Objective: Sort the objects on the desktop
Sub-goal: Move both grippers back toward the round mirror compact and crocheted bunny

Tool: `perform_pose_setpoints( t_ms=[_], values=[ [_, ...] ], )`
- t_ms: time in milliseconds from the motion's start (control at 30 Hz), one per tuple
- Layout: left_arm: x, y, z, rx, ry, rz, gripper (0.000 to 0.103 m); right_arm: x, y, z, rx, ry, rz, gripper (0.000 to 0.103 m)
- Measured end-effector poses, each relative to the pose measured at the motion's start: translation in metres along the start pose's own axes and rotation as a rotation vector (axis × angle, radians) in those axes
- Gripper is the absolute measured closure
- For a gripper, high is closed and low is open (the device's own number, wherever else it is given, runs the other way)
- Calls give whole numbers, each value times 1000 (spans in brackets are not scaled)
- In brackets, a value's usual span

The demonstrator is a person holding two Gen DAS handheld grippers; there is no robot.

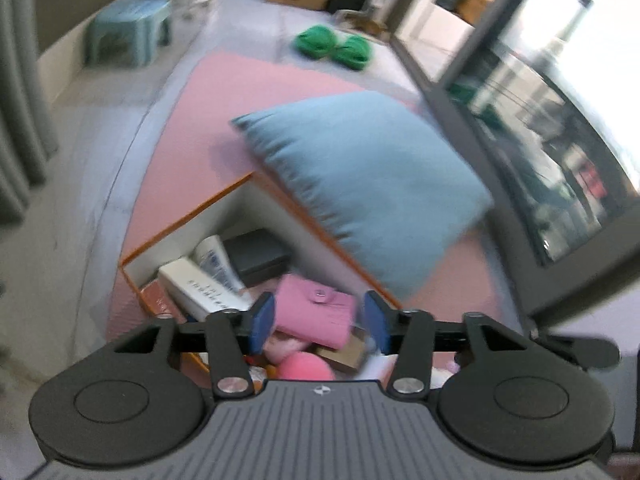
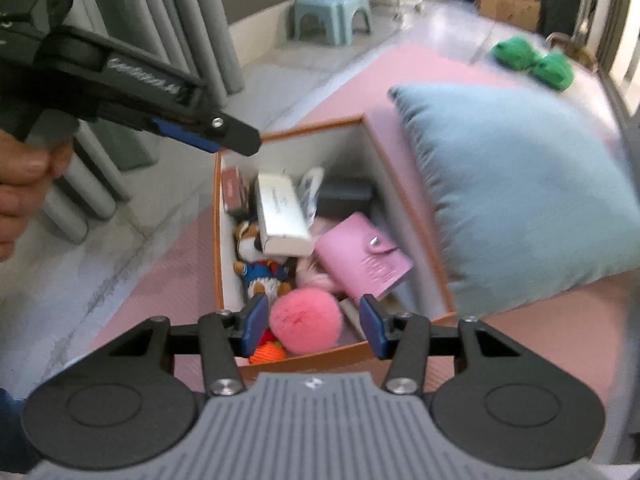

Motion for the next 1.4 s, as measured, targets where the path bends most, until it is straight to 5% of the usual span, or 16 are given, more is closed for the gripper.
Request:
perform_pose_setpoints(
  t_ms=[333, 533, 800, 933, 1133, 1400],
  values=[
    [-35, -146, -102, -47, 227, -54, 35, 14, -163, -7, -96, 74, -82, 43],
    [-77, -199, -100, -55, 122, -176, 27, 8, -253, -14, -86, 284, -226, 33],
    [-113, -216, -75, -8, 84, -127, 27, 14, -247, -1, -53, 385, -283, 33],
    [-126, -213, -79, 2, 139, -105, 23, 14, -232, 12, -30, 385, -266, 34],
    [-173, -175, -84, -21, 254, 45, 22, 7, -242, 27, -69, 256, -267, 33],
    [-194, -73, -93, 1, 336, 105, 18, -13, -234, -20, -222, 201, -169, 23]
  ],
)
Point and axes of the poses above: each gripper's, at about its wrist camera, not at the fingertips, and y roughly the way its jaws point, z to its left, x to its top, the point moved 8 cm from there along y, roughly the way its jaws point, and after that the axes turned 9 degrees about -y, right-handed, at the moved point
